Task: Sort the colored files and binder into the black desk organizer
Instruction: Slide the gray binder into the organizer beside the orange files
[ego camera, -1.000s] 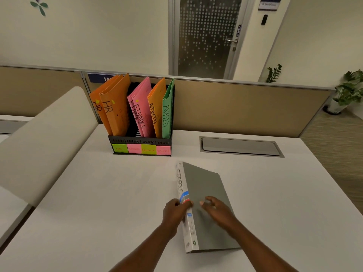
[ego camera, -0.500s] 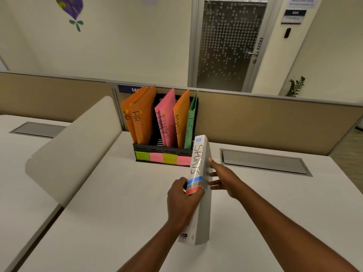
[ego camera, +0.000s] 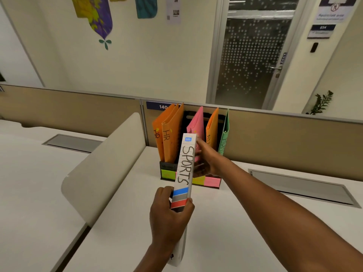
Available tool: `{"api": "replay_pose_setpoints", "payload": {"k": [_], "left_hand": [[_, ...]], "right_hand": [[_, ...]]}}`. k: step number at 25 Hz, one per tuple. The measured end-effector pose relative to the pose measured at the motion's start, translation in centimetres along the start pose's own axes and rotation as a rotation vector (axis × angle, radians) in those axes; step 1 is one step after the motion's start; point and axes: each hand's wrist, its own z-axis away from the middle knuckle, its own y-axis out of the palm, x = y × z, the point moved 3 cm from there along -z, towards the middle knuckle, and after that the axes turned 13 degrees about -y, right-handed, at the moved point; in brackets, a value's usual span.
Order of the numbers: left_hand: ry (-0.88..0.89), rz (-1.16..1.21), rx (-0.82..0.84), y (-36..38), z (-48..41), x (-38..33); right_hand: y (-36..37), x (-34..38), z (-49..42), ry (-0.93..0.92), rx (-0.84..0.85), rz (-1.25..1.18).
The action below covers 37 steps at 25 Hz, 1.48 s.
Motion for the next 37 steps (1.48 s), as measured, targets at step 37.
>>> {"api": "replay_pose_setpoints", "payload": {"k": [37], "left_hand": [[0.137,0.231,0.617,10.3,-28.4,-4.0]], "right_hand": [[-5.6,21.4,-11.9,-0.487,-0.192,0.367]]}}
